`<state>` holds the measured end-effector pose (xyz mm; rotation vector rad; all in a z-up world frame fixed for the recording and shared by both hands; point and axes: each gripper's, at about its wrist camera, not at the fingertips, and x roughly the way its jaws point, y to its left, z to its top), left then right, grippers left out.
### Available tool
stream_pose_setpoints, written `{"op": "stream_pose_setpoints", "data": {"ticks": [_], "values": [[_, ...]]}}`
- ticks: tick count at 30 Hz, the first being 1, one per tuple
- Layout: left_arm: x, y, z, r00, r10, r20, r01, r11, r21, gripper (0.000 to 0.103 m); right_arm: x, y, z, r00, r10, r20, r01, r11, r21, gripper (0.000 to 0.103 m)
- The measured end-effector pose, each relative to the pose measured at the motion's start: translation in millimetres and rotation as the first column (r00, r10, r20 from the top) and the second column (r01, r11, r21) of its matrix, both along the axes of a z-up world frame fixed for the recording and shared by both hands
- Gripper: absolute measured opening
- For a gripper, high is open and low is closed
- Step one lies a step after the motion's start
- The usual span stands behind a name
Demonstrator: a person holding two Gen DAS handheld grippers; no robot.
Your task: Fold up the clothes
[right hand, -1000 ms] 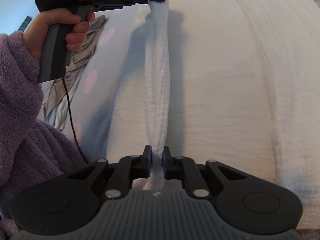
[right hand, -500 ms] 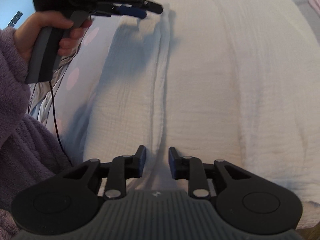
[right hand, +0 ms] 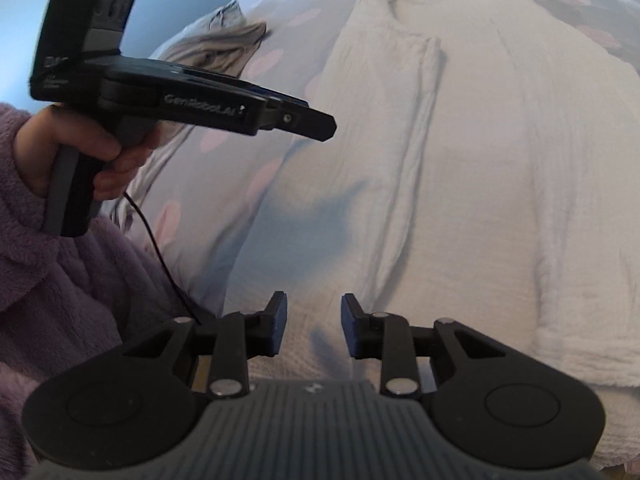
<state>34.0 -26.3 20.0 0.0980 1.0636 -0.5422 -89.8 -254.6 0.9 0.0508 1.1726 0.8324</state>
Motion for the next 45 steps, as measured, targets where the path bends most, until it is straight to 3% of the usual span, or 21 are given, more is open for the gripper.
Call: {"op": "stream_pose_setpoints", "data": {"ticks": [5,8,11,14,21,28,30,34,38,45], "values": [[-12,1,-23,1.000,0.016,-0.024,-0.015,0.999,0.037,0.040,3,4,-21,1.000,-0.003,-0.027,0.000,0.997,-0.082,0.033],[-15,-2,-36,1.000,0.007,-0.027,-0.005,0.997,0.073,0.040,4,-2,-31,0.998,-0.023,-0.060,0.019,0.997,-0.074,0.033],[-15,-6,-27,1.000,0.000,-0.006,0.000,0.997,0.080,0.040,0,-8,-27,0.998,-0.033,-0.050,0.029,0.996,-0.082,0.035],[-9,-8,-4,0.997,-0.015,0.072,0.014,1.000,0.022,0.040,-4,-15,-19,0.998,-0.052,-0.021,0.050,0.996,-0.077,0.036],[46,-20,9,0.989,0.052,0.141,-0.055,0.998,0.018,0.031,13,-14,-11,0.993,-0.117,0.013,0.118,0.991,-0.060,0.036],[104,-29,-10,0.989,0.113,0.097,-0.113,0.994,0.001,0.030,29,-17,-4,0.987,-0.125,0.102,0.137,0.983,-0.121,0.036],[117,-35,-17,0.990,0.105,0.096,-0.108,0.994,0.022,0.030,33,-21,-6,0.985,-0.138,0.101,0.151,0.980,-0.129,0.037],[139,-47,-34,0.994,0.065,0.089,-0.073,0.993,0.098,0.014,40,-27,-10,0.984,-0.158,0.079,0.166,0.980,-0.110,0.037],[146,-56,-43,0.996,0.018,0.088,-0.030,0.990,0.137,0.007,46,-32,-14,0.983,-0.176,0.058,0.181,0.979,-0.094,0.037],[156,-65,-22,0.994,0.025,0.110,-0.035,0.996,0.086,0.005,47,-49,-14,0.972,-0.226,0.061,0.230,0.970,-0.084,0.037]]}}
